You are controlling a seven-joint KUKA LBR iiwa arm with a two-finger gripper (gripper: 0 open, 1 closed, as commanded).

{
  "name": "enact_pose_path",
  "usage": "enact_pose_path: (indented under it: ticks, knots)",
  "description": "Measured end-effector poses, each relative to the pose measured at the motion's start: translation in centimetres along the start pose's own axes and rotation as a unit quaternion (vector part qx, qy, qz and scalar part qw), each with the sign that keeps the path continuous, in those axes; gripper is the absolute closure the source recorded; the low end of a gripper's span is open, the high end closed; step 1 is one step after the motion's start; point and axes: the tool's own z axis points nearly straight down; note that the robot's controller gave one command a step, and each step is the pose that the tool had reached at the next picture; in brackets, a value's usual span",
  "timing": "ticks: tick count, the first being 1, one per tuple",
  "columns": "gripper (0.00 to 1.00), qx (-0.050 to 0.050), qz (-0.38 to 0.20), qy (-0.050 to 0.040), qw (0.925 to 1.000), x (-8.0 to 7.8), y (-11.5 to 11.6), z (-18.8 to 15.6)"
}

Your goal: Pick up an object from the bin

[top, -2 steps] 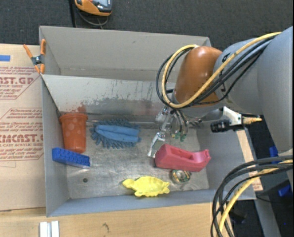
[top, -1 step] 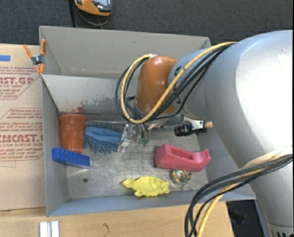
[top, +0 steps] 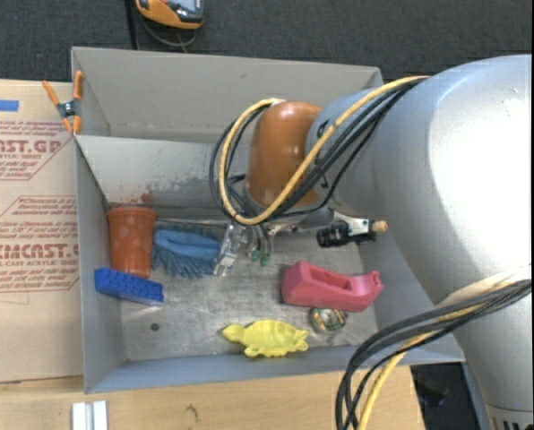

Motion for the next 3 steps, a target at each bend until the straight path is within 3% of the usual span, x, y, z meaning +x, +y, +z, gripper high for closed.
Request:
enact_pose_path:
  ticks: [1, 2, 3]
  knots:
    - [1.0, 0.0, 0.0, 0.0, 1.0, 0.0, 0.0, 0.0]
    - [1.0, 0.004, -0.014, 0.0041, 0.9999, 0.3, -0.4, -3.3]
    - [1.0, 0.003, -0.027, 0.0022, 0.9996, 0.4, -0.2, -9.5]
